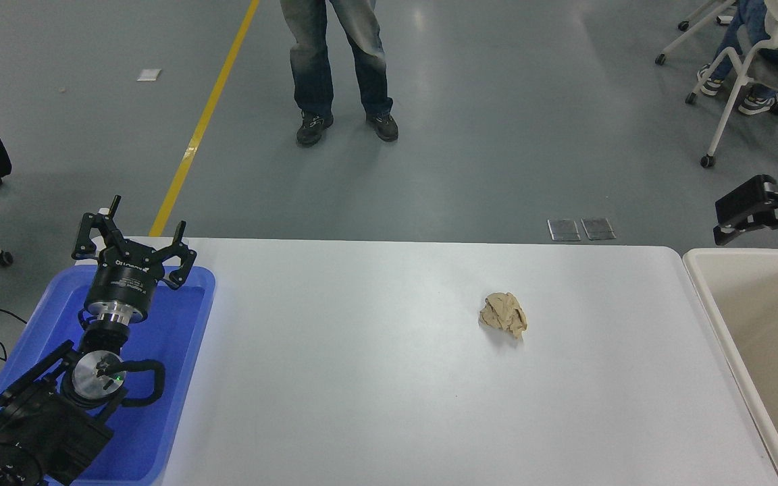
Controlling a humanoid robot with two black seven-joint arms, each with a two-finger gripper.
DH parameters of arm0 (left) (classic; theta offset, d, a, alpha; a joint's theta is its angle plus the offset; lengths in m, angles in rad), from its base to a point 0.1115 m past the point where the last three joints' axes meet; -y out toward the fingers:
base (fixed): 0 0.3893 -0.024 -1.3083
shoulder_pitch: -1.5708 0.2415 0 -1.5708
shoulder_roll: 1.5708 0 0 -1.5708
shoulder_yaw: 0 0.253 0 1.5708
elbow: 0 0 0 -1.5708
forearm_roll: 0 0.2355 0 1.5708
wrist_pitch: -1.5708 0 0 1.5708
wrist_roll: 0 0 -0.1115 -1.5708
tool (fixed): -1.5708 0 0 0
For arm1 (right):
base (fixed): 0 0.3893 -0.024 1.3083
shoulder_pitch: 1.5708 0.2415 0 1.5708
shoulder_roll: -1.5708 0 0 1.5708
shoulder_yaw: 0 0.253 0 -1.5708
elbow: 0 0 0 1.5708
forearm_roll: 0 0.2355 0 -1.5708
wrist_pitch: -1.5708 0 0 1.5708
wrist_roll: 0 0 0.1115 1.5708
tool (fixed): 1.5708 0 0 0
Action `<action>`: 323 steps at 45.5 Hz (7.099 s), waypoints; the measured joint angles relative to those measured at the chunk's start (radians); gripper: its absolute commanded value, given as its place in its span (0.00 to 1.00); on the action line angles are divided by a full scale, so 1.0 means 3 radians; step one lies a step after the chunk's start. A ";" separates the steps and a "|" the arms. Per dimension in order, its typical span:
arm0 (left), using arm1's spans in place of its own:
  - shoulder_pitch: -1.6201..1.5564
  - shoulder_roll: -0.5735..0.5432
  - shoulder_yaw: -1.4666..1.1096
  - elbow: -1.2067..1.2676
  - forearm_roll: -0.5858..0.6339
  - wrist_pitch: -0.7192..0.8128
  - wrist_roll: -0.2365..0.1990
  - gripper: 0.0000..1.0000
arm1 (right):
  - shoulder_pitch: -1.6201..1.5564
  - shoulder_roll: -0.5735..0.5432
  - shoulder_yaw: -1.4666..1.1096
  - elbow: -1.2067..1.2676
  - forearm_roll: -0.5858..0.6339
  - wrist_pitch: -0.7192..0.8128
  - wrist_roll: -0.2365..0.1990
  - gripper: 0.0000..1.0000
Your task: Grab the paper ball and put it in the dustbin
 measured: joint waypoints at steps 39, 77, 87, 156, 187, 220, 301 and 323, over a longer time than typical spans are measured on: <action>0.0000 0.0000 0.0000 0.0000 -0.0001 0.0002 0.0000 1.00 | -0.0027 0.0015 0.0074 -0.0024 0.0014 0.0000 -0.0001 1.00; 0.0000 0.0000 0.0000 -0.0001 0.0002 0.0000 0.0000 1.00 | -0.0367 0.0391 0.0524 -0.0518 0.0071 -0.0045 0.0016 1.00; 0.0000 0.0000 0.0000 -0.0001 0.0002 0.0000 0.0000 1.00 | -0.0755 0.0802 0.0741 -0.0662 0.0067 -0.0622 0.0013 1.00; 0.0000 0.0000 0.0000 0.0000 0.0001 0.0000 0.0000 1.00 | -0.3685 0.2436 0.1428 -0.2454 0.0060 -0.3039 0.0048 1.00; 0.0000 0.0000 0.0000 0.0000 0.0000 0.0000 0.0000 1.00 | -0.3959 0.2540 0.1450 -0.2507 0.0028 -0.3060 0.0057 0.96; 0.0000 0.0000 0.0000 0.0000 0.0000 0.0000 0.0000 1.00 | -0.4079 0.2547 0.1416 -0.2562 -0.0237 -0.3150 0.0157 0.00; 0.0000 0.0000 0.0000 0.0000 0.0002 0.0001 0.0000 1.00 | -0.1184 0.0661 0.1206 -0.0926 -0.0280 -0.1520 0.0118 0.00; 0.0000 0.0000 0.0000 0.0000 0.0002 0.0000 0.0000 1.00 | -0.1702 0.0623 0.0963 -0.1599 -0.0360 -0.1637 0.0117 0.00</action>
